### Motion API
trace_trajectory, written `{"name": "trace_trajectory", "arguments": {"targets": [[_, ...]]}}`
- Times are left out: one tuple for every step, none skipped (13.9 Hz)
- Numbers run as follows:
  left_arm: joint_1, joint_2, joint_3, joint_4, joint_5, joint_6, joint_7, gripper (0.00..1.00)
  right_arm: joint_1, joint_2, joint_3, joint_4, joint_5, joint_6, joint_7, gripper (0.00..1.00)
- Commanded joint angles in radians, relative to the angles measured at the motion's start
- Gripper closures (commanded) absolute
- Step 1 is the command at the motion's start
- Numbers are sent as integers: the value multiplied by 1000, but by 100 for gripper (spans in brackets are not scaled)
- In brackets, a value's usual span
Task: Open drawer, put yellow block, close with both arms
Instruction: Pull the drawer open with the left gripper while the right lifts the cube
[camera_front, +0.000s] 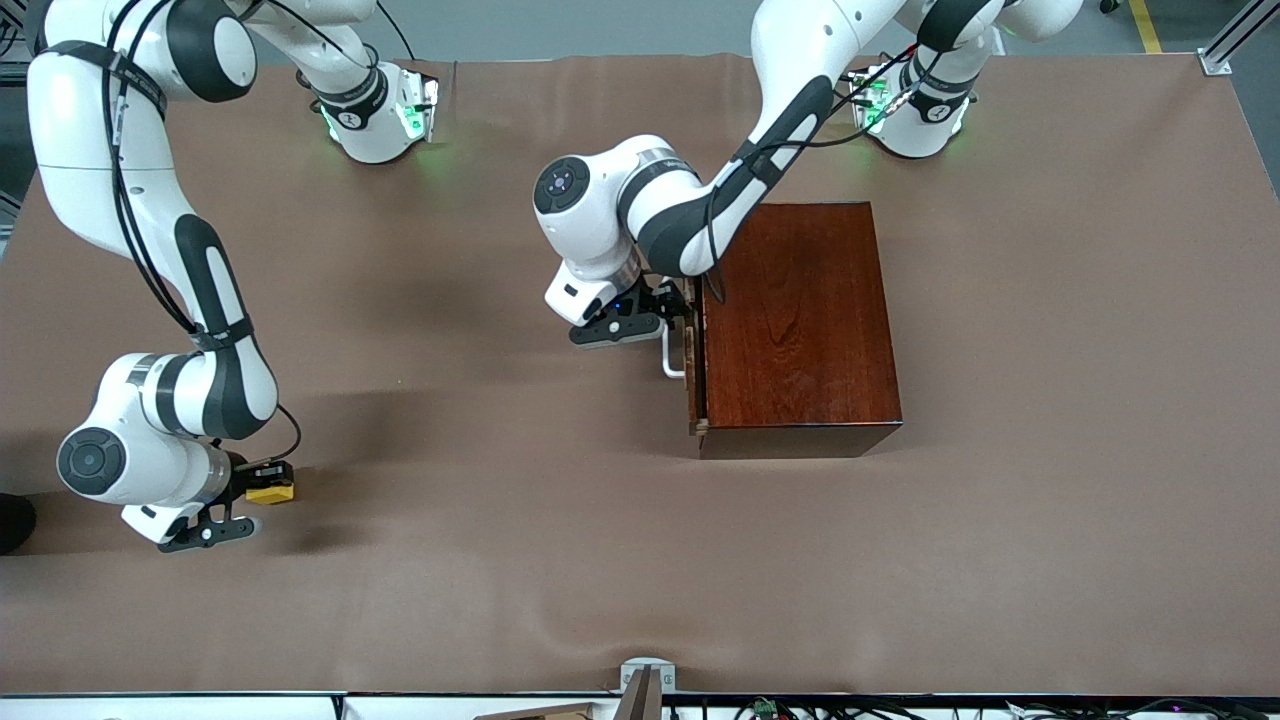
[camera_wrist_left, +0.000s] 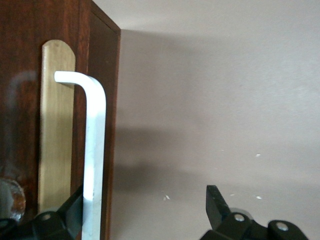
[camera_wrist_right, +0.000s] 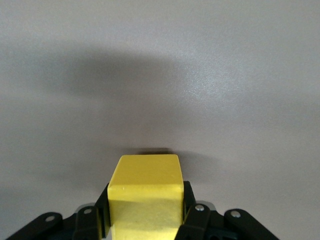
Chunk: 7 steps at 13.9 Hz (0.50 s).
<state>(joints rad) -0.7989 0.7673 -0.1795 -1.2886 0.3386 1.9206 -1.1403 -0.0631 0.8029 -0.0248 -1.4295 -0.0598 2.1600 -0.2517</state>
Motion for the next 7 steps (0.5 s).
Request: {"name": "trace_trajectory", "arguments": {"targets": [[-17, 24, 8, 48, 8, 26, -39, 0, -12, -24, 13, 3, -21, -12, -12, 100], [-23, 24, 8, 48, 8, 37, -52, 0, -7, -31, 13, 3, -21, -12, -23, 100], [-29, 24, 9, 48, 8, 52, -58, 0, -4, -48, 14, 3, -20, -14, -37, 100], [-29, 24, 9, 48, 8, 64, -65, 0, -3, -65, 14, 3, -21, -19, -38, 100], [-29, 24, 9, 48, 8, 78, -70, 0, 2, -80, 14, 3, -21, -26, -40, 100], [-29, 24, 8, 49, 8, 89, -72, 0, 5, -96, 17, 3, -21, -38, -43, 100], [-29, 24, 8, 49, 8, 101, -79, 0, 8, -111, 17, 3, -21, -45, -58, 100]]}}
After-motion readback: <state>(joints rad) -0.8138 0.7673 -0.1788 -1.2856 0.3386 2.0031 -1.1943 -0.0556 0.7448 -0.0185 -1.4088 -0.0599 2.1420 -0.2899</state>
